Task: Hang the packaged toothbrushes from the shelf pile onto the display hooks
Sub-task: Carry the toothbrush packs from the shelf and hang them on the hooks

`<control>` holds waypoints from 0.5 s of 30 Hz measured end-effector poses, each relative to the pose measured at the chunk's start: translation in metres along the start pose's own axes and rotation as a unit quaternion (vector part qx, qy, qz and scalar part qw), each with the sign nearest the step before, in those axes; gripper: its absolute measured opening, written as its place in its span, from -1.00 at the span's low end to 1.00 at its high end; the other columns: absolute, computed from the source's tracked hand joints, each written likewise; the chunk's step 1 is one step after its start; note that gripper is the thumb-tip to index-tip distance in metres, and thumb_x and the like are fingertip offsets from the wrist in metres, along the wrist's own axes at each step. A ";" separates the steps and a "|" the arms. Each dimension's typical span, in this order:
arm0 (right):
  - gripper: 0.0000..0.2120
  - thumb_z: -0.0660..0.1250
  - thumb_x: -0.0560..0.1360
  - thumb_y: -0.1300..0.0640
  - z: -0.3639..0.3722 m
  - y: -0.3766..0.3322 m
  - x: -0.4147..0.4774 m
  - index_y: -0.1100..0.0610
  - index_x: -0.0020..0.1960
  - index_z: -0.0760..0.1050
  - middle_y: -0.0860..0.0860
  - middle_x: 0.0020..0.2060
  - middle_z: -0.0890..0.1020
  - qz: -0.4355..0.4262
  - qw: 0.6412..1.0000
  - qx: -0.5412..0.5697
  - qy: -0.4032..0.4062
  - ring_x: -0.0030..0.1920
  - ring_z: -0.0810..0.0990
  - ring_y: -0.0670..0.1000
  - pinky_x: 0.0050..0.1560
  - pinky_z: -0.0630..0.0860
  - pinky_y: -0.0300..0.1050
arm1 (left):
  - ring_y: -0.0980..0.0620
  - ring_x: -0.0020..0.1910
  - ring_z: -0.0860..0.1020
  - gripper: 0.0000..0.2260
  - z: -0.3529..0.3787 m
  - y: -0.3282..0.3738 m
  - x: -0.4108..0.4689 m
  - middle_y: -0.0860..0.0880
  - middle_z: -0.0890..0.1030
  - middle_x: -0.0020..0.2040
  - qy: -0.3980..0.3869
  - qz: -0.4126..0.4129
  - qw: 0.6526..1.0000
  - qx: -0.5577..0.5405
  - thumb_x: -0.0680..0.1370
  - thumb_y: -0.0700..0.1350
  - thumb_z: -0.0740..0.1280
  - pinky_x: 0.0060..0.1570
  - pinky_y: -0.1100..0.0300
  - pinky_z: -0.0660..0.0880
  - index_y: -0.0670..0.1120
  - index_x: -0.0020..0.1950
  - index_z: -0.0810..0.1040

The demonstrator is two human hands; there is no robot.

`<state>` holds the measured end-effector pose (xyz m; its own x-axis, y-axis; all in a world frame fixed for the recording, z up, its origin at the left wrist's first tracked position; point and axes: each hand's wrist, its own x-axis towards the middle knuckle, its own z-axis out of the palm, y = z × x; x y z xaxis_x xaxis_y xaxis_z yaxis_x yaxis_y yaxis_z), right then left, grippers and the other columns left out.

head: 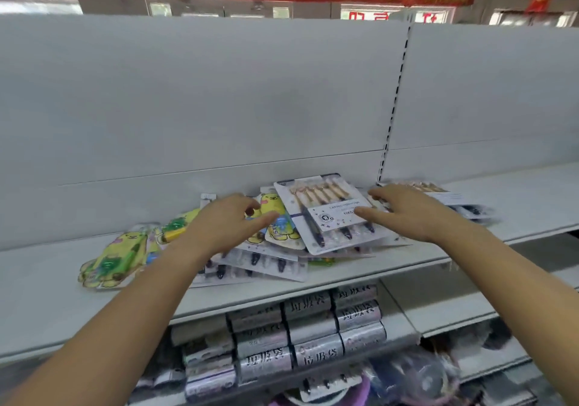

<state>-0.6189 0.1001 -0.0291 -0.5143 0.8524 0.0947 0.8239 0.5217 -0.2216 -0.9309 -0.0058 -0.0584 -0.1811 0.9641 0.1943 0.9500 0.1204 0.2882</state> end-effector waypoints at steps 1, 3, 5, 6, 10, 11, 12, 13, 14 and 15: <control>-0.23 0.13 0.51 -0.45 0.000 0.002 0.004 0.03 0.53 0.35 0.03 0.47 0.46 -0.005 1.000 0.003 0.001 0.40 0.46 0.09 0.33 0.41 0.04 | 0.06 0.05 0.58 -0.36 0.001 0.002 0.003 0.08 0.62 0.14 0.005 -0.006 1.000 0.000 0.52 0.47 0.15 0.05 0.08 0.53 0.05 0.34 0.59; -0.22 0.13 0.50 -0.46 0.000 0.005 0.010 0.04 0.53 0.34 0.04 0.47 0.45 -0.004 1.000 0.002 0.001 0.39 0.47 0.09 0.32 0.42 0.05 | 0.05 0.03 0.57 -0.36 0.003 0.005 0.012 0.08 0.61 0.12 0.013 -0.010 1.000 -0.002 0.53 0.47 0.15 0.04 0.07 0.54 0.04 0.32 0.60; -0.21 0.12 0.50 -0.46 0.001 0.009 0.015 0.04 0.53 0.34 0.04 0.47 0.46 0.000 1.000 0.000 -0.003 0.40 0.47 0.09 0.33 0.41 0.05 | 0.05 0.03 0.57 -0.34 0.007 0.007 0.020 0.07 0.61 0.12 0.013 -0.007 1.000 -0.015 0.52 0.48 0.13 0.02 0.08 0.53 0.03 0.32 0.60; -0.21 0.12 0.50 -0.46 0.003 0.012 0.017 0.04 0.53 0.34 0.03 0.47 0.46 0.003 1.000 0.003 -0.004 0.40 0.47 0.09 0.33 0.41 0.04 | 0.05 0.04 0.56 -0.33 0.011 0.009 0.024 0.06 0.62 0.14 0.012 -0.004 1.000 -0.023 0.52 0.48 0.13 0.02 0.08 0.52 0.02 0.32 0.60; -0.23 0.13 0.52 -0.44 0.000 0.029 0.021 0.05 0.52 0.35 0.03 0.46 0.47 0.021 1.000 0.006 0.003 0.39 0.48 0.08 0.33 0.41 0.04 | 0.02 -0.05 0.60 -0.37 0.023 0.027 0.035 0.02 0.63 0.08 0.003 -0.013 0.999 -0.036 0.54 0.45 0.14 0.03 0.04 0.57 -0.02 0.22 0.63; -0.23 0.13 0.52 -0.44 0.000 0.034 0.022 0.05 0.52 0.35 0.03 0.45 0.48 0.022 1.000 0.003 0.000 0.39 0.48 0.08 0.32 0.42 0.05 | 0.01 -0.09 0.61 -0.30 0.024 0.031 0.036 0.01 0.64 0.02 -0.003 -0.017 0.999 -0.036 0.50 0.52 0.10 0.01 0.01 0.59 -0.04 0.15 0.66; -0.22 0.13 0.50 -0.46 0.000 0.039 0.023 0.05 0.51 0.36 0.03 0.44 0.49 0.024 1.000 0.005 -0.003 0.38 0.48 0.09 0.31 0.42 0.05 | -0.01 -0.12 0.62 -0.20 0.026 0.033 0.038 -0.01 0.66 -0.03 -0.003 -0.017 0.999 -0.038 0.44 0.58 0.05 -0.02 -0.04 0.61 -0.06 0.09 0.67; -0.16 0.10 0.46 -0.51 -0.001 0.044 0.023 0.05 0.51 0.37 0.03 0.43 0.49 0.023 1.000 0.012 -0.001 0.38 0.48 0.08 0.30 0.42 0.05 | -0.02 -0.14 0.64 -0.16 0.029 0.034 0.040 -0.03 0.68 -0.08 -0.003 -0.020 0.999 -0.044 0.40 0.61 0.02 -0.04 -0.07 0.62 -0.07 0.04 0.68; -0.07 0.05 0.39 -0.58 -0.002 0.051 0.025 0.04 0.51 0.37 0.02 0.43 0.50 0.025 0.999 0.024 0.004 0.37 0.49 0.07 0.30 0.43 0.04 | -0.02 -0.18 0.64 -0.21 0.031 0.035 0.042 -0.02 0.68 -0.11 0.000 -0.027 0.999 -0.047 0.42 0.59 0.04 -0.06 -0.07 0.63 -0.05 0.01 0.68; 0.02 -0.01 0.31 -0.63 -0.003 0.059 0.028 0.04 0.50 0.37 0.02 0.42 0.50 0.028 0.999 0.038 0.011 0.36 0.50 0.07 0.30 0.43 0.04 | -0.01 -0.22 0.65 -0.31 0.032 0.039 0.044 0.02 0.67 -0.15 0.004 -0.040 0.998 -0.046 0.47 0.55 0.08 -0.08 -0.05 0.63 -0.02 -0.02 0.67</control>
<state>-0.5839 0.1546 -0.0365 -0.4625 0.8809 0.1007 0.8301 0.4701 -0.3000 -0.8941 0.0490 -0.0685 -0.2578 0.9504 0.1739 0.9052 0.1746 0.3876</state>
